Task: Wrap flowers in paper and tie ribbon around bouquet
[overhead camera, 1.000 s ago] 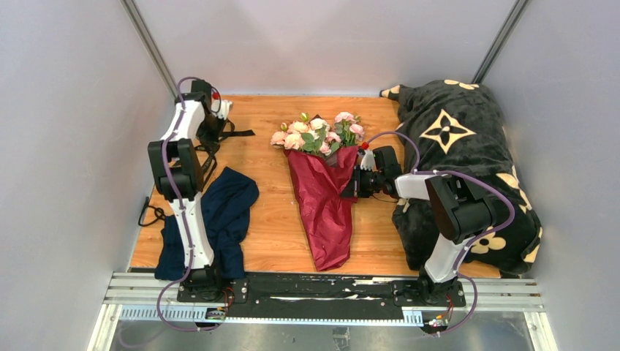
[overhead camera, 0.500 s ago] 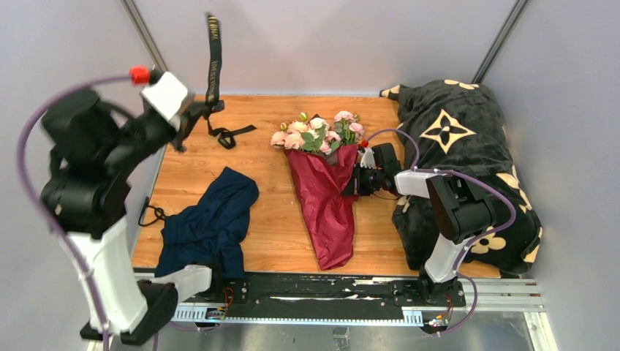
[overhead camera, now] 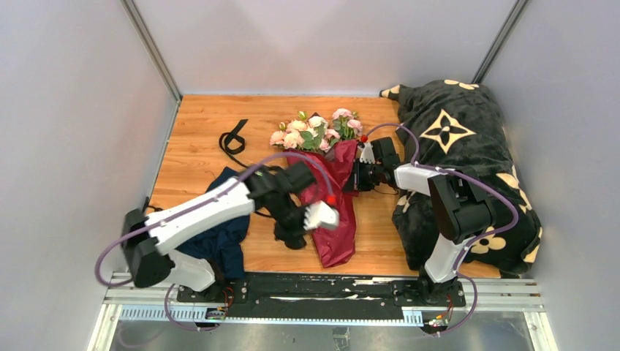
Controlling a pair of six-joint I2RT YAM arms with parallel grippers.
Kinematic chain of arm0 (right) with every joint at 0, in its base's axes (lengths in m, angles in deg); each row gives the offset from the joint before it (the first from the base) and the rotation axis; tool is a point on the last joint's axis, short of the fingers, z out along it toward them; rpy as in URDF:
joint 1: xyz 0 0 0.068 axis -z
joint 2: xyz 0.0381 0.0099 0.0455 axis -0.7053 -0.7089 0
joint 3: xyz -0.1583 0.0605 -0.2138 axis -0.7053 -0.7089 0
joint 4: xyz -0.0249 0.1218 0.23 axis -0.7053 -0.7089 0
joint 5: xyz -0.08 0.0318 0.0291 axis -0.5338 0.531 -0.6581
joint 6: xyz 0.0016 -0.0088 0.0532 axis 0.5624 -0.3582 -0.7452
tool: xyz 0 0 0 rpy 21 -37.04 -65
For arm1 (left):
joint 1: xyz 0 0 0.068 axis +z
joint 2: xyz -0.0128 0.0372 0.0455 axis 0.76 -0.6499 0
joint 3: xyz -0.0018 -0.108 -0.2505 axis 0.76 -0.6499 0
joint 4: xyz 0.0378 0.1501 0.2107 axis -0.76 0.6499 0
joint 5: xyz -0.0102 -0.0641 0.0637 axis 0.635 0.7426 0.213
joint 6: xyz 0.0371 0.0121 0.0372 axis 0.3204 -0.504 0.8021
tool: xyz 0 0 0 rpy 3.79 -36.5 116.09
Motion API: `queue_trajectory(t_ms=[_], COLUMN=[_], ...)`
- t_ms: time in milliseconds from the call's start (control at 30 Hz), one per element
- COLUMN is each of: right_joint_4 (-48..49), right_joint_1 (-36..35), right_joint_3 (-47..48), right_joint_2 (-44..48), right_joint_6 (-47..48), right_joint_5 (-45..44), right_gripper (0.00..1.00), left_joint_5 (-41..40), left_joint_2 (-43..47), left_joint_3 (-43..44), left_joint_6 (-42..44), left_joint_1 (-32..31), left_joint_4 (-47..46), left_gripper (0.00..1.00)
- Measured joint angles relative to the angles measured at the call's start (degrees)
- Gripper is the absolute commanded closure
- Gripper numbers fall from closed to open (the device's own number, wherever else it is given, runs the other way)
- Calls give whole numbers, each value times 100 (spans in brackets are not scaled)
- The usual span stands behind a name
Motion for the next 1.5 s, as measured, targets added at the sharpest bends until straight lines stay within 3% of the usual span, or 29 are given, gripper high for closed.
queue_trajectory(t_ms=[267, 400, 433, 500, 533, 567, 667, 833, 967, 1100, 1167, 1367, 1500], right_joint_4=[-730, -1071, -1119, -1307, -1410, -1499, -1698, -2111, -2271, -2243, -2205, -1539, -955], right_joint_1=[0, 0, 0, 0, 0, 0, 2, 2, 2, -39, -144, -946, -1681], right_joint_3=[542, 986, 1064, 1307, 1460, 1613, 1947, 2365, 2712, 2809, 2793, 2055, 1196], right_joint_2=[37, 37, 35, -9, -59, -129, -315, -485, -540, -538, -535, -42, 452], right_joint_6=[160, 284, 304, 361, 398, 431, 481, 463, 267, -74, -254, -876, -1285], right_joint_5=[-164, -223, -227, -227, -225, -227, -225, -153, -2, 175, 179, 59, -319], right_gripper=[100, 100, 100, 100, 100, 100, 100, 100, 100, 100, 100, 100, 100], left_joint_5=[-1458, -1637, -1644, -1670, -1698, -1749, -1897, -2028, -1967, -1976, -1969, -1799, -1818], left_joint_2=[-2297, -3064, -3176, -3362, -3442, -3510, -3582, -2994, -1709, -623, -356, -225, -737], left_joint_3=[586, 1384, 1578, 1947, 2114, 2253, 2468, 2275, 1672, 997, 699, 68, 48], left_joint_6=[203, 433, 476, 597, 660, 691, 723, 691, 643, 575, 573, 387, -9], left_joint_1=[-2763, -3368, -3394, -3399, -3405, -3405, -3410, -3246, -1993, 579, 1578, 4159, 5276], left_joint_4=[-686, -748, -785, -903, -988, -1058, -1187, -1193, -1213, -1307, -1300, -1349, -1578], left_gripper=[100, 98, 86, 43, 28, 20, 7, 6, 6, 6, 6, 4, 7])
